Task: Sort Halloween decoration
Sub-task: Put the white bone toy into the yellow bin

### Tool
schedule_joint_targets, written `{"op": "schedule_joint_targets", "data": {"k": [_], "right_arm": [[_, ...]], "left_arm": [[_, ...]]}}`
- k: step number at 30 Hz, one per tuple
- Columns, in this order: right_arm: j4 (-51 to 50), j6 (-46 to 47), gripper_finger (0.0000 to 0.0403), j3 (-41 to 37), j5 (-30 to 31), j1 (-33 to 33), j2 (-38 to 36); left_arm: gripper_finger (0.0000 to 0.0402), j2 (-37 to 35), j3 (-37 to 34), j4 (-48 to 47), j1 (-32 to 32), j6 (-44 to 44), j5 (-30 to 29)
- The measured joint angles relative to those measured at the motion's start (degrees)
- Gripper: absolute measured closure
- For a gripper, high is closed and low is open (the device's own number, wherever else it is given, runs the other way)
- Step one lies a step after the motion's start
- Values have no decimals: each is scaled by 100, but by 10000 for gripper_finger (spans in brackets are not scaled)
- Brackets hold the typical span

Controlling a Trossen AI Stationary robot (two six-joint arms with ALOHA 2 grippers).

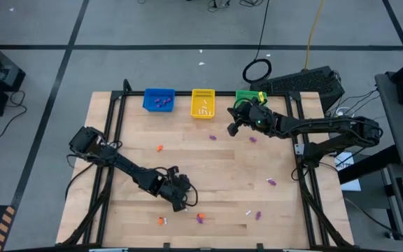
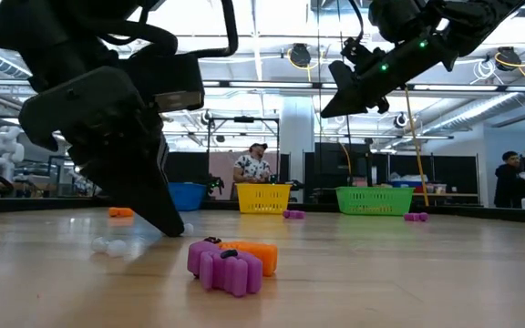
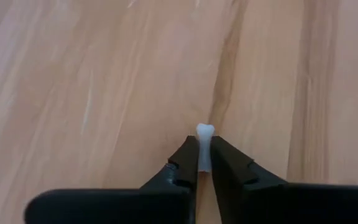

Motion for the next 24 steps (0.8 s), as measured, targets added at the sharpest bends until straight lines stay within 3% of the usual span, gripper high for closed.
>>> {"op": "schedule_joint_targets", "data": {"k": [4, 11, 18, 24], "right_arm": [[-1, -8, 401, 0, 0, 5, 0], [-10, -8, 401, 0, -7, 19, 0], [-8, -131, 401, 0, -8, 127, 0], [-1, -158, 401, 0, -7, 129, 0]], "left_arm": [[394, -4, 4, -123, 131, 320, 255], [398, -339, -27, -457, 466, 944, 573], [400, -962, -35, -965, 1025, 1376, 519], [400, -1165, -27, -778, 1719, 1715, 493]]}}
